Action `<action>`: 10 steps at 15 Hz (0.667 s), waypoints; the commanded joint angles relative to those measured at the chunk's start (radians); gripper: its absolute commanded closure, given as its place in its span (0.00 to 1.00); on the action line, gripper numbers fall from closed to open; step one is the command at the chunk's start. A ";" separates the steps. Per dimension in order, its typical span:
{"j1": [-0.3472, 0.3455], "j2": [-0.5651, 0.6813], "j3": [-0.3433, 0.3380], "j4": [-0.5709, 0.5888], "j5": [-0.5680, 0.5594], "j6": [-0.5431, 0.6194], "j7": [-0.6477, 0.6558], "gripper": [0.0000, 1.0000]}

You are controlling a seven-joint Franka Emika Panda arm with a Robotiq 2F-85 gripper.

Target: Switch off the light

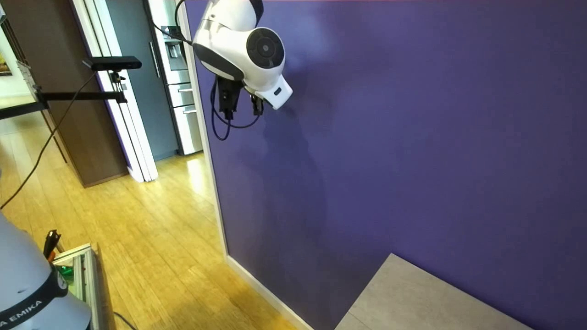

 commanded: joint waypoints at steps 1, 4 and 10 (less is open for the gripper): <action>0.003 -0.139 0.041 -0.082 -0.128 0.036 0.039 0.00; -0.003 -0.301 0.085 -0.180 -0.352 0.102 0.169 0.00; -0.051 -0.551 0.203 -0.200 -0.837 -0.038 0.553 0.00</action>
